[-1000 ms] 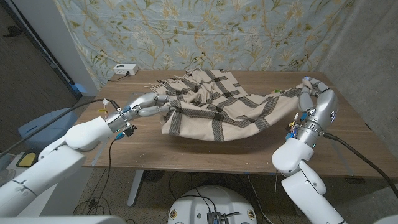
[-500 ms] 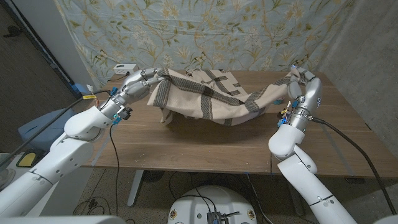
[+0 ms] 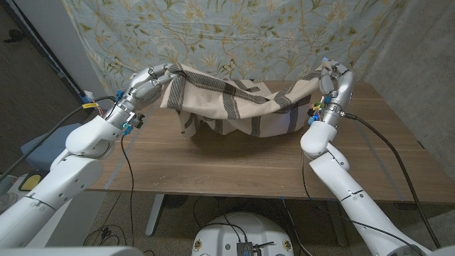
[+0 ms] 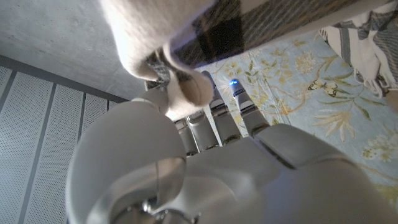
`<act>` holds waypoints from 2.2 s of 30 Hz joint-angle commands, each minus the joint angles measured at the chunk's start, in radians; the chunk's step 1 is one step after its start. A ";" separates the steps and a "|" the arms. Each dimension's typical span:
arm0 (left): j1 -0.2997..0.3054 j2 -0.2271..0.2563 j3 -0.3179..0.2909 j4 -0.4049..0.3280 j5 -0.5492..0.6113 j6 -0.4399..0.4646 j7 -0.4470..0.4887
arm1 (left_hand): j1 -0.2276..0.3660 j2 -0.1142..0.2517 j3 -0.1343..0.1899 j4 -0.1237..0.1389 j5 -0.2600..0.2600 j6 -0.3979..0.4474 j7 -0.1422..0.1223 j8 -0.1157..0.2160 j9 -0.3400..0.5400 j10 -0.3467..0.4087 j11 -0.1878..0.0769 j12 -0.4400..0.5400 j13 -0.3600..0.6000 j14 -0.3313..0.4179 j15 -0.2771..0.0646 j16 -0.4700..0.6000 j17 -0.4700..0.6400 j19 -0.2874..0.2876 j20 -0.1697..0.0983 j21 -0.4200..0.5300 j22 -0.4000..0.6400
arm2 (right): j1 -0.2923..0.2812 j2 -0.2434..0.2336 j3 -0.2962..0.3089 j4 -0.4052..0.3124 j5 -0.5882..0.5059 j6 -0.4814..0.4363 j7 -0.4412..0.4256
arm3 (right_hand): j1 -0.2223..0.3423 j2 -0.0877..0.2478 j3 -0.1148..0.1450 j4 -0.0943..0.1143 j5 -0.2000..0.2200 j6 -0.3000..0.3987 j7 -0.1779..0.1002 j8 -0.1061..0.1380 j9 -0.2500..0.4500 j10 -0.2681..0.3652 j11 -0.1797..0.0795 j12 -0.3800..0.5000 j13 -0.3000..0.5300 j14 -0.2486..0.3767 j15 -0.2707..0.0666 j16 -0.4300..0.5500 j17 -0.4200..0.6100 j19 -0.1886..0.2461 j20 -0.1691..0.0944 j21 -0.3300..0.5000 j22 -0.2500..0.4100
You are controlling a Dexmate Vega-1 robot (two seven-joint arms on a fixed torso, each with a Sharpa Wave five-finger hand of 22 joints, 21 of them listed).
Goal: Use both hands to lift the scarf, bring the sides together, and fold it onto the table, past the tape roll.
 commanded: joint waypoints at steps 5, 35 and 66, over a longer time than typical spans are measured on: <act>0.033 -0.023 -0.081 -0.060 0.181 0.102 0.262 | 0.010 -0.006 0.013 0.000 0.006 0.067 0.074 0.147 0.014 -0.007 -0.003 0.013 0.014 0.009 -0.143 -0.004 0.002 0.004 0.000 0.009 0.006 | 0.222 0.006 -0.071 0.190 0.040 0.014 0.022 | -0.004 0.008 0.003 -0.003 0.004 0.011 0.000 -0.007 0.003 0.035 0.021 -0.005 0.004 0.002 -0.005 -0.004 0.006 -0.007 -0.077 0.012 -0.002; -0.176 -0.010 0.069 -0.160 0.862 0.666 0.779 | 0.008 -0.012 0.025 0.001 0.003 0.068 0.072 0.145 0.013 -0.015 -0.007 0.036 0.041 0.005 -0.143 -0.007 0.002 0.002 -0.001 0.020 0.007 | 0.556 0.057 -0.216 0.598 0.089 0.054 0.047 | -0.008 0.009 0.005 -0.005 0.004 0.013 -0.002 -0.015 0.004 0.039 0.021 -0.025 0.006 0.000 -0.005 -0.011 0.013 -0.021 -0.079 0.036 -0.006; -0.494 -0.023 0.429 -0.010 1.245 1.066 0.890 | 0.032 -0.025 -0.006 -0.045 -0.037 0.096 0.068 0.127 -0.028 0.000 -0.014 0.014 -0.011 0.015 -0.149 0.015 0.018 0.011 -0.020 0.038 0.008 | 1.020 0.260 -0.474 1.419 0.256 0.192 0.187 | -0.015 0.008 0.008 -0.005 0.003 0.005 -0.003 -0.024 0.004 0.035 0.017 -0.046 0.008 -0.009 -0.003 -0.022 0.016 -0.034 -0.079 0.060 -0.012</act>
